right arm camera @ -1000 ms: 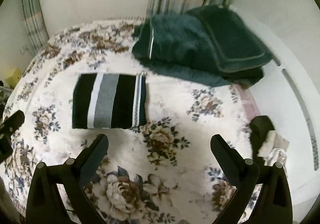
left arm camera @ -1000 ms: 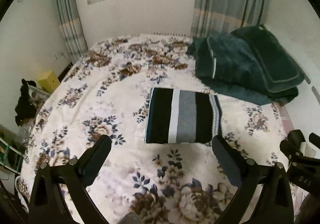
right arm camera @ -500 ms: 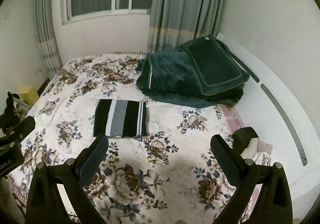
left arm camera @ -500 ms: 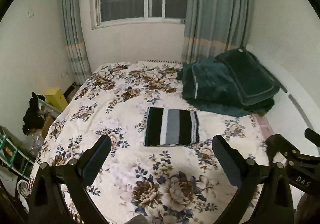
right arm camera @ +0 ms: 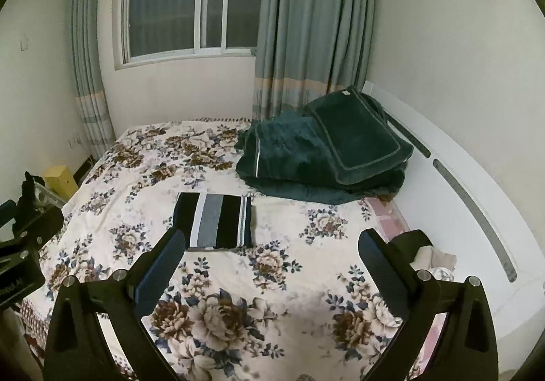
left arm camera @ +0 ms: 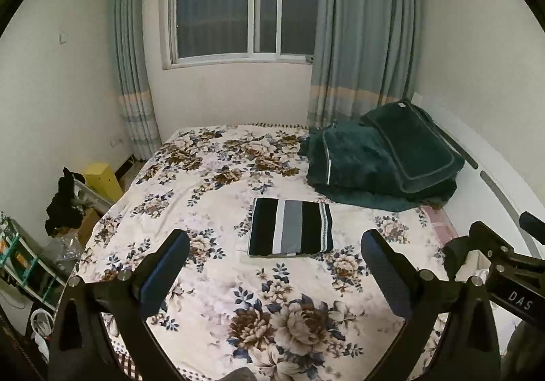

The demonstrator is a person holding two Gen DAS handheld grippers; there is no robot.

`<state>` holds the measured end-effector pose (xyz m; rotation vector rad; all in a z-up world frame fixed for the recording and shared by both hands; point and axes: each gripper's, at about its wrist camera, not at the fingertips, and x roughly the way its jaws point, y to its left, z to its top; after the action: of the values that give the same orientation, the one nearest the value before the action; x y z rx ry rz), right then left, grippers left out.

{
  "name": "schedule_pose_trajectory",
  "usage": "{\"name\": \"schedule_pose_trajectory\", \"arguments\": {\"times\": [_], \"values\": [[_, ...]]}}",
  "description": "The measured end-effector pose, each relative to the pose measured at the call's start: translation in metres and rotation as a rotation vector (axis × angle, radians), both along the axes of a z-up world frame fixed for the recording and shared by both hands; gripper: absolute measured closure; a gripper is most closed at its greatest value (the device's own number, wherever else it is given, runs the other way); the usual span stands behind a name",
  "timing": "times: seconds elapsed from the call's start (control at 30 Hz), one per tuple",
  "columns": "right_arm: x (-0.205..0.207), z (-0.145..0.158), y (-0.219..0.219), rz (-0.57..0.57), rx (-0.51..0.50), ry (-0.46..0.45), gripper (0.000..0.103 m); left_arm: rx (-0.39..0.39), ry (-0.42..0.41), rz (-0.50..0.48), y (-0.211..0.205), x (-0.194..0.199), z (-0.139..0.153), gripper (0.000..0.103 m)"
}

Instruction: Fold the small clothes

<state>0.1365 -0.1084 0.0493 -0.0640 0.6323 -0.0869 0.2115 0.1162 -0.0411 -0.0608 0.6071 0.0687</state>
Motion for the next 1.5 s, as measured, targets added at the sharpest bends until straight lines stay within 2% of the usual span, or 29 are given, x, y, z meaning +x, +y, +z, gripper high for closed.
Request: {"name": "schedule_pose_trajectory", "arguments": {"times": [0.53, 1.5], "values": [[0.009, 0.006, -0.009, 0.054, 0.014, -0.001, 0.0, 0.007, -0.025, 0.049, 0.003, -0.009, 0.004, 0.0], [0.023, 0.004, -0.008, 0.098, 0.02, 0.01, 0.0, 0.012, -0.02, 0.027, 0.002, 0.0, 0.004, 0.0]]}}
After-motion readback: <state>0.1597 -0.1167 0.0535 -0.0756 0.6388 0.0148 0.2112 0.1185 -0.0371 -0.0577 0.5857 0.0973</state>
